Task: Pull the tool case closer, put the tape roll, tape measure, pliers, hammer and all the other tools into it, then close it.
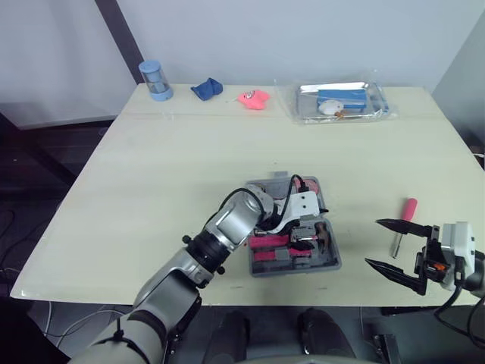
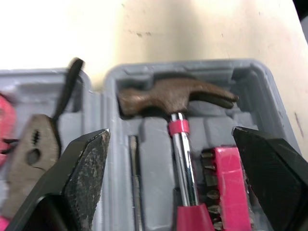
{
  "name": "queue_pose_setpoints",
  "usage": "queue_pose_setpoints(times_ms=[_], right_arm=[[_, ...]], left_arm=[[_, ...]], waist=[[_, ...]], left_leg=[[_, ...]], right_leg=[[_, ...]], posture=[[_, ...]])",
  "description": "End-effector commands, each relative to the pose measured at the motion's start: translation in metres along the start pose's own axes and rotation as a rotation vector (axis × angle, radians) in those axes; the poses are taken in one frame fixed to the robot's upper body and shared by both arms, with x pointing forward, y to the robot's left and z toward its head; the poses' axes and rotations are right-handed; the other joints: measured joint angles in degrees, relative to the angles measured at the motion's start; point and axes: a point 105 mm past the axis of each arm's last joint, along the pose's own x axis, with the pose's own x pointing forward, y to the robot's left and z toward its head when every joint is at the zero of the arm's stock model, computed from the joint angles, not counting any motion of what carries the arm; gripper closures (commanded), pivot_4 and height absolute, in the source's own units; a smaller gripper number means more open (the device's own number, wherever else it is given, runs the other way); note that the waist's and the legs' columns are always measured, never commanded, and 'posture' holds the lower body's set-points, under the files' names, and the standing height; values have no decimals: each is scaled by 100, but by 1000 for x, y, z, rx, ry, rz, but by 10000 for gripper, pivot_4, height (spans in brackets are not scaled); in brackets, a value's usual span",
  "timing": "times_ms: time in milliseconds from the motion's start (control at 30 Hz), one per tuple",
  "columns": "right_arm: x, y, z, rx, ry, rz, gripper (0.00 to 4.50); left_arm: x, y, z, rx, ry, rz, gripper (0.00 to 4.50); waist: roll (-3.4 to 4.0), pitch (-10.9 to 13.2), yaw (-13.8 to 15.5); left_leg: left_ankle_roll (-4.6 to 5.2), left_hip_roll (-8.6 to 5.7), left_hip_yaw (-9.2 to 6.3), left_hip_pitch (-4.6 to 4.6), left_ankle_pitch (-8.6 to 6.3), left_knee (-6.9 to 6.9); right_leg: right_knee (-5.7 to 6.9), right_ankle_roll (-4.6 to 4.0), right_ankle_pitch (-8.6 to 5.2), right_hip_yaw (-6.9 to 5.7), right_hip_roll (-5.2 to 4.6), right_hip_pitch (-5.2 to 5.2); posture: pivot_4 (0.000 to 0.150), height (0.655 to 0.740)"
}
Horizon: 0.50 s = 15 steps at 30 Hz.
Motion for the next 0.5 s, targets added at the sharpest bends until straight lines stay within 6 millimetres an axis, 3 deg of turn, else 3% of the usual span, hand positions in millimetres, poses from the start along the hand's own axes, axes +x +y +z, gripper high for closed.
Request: queue_pose_setpoints(times_ms=[33,167,200,300,333,400,500], right_arm=[[1,0,7,-42,-25,0,0],[1,0,7,-43,-29,-2,0],[1,0,7,-42,-29,-3,0],[1,1,6,-43,-29,-8,0],[1,1,6,-43,-30,-9,0],[1,1,6,-44,-31,-11,0],[1,0,6,-48,-34,-16,0]], left_arm=[[-10,9,19,93,-111,39,2640],[-14,16,16,113,-196,58,17171],[-14,19,12,106,-197,66,23956],[-15,19,6,91,-248,50,35167],[-15,19,5,94,-263,50,40782],[-14,16,5,100,-298,35,44740],[-9,7,-5,95,-322,-9,44740]], waist=[[0,0,4],[0,0,4],[0,0,3],[0,0,3],[0,0,2],[0,0,5],[1,-1,3]], left_leg=[[0,0,0,0,0,0],[0,0,0,1,0,0],[0,0,0,1,0,0],[0,0,0,0,0,0],[0,0,1,0,0,0],[0,0,0,0,0,0],[0,0,1,0,0,0]], right_leg=[[0,0,0,0,0,0],[0,0,0,0,0,0],[0,0,0,0,0,0],[-1,0,0,0,0,0],[-1,0,0,0,0,0],[-1,0,0,0,0,0],[-1,0,0,0,0,0]], posture=[[1500,7400],[1500,7400],[1500,7400],[1500,7400],[1500,7400],[1500,7400],[1500,7400]])
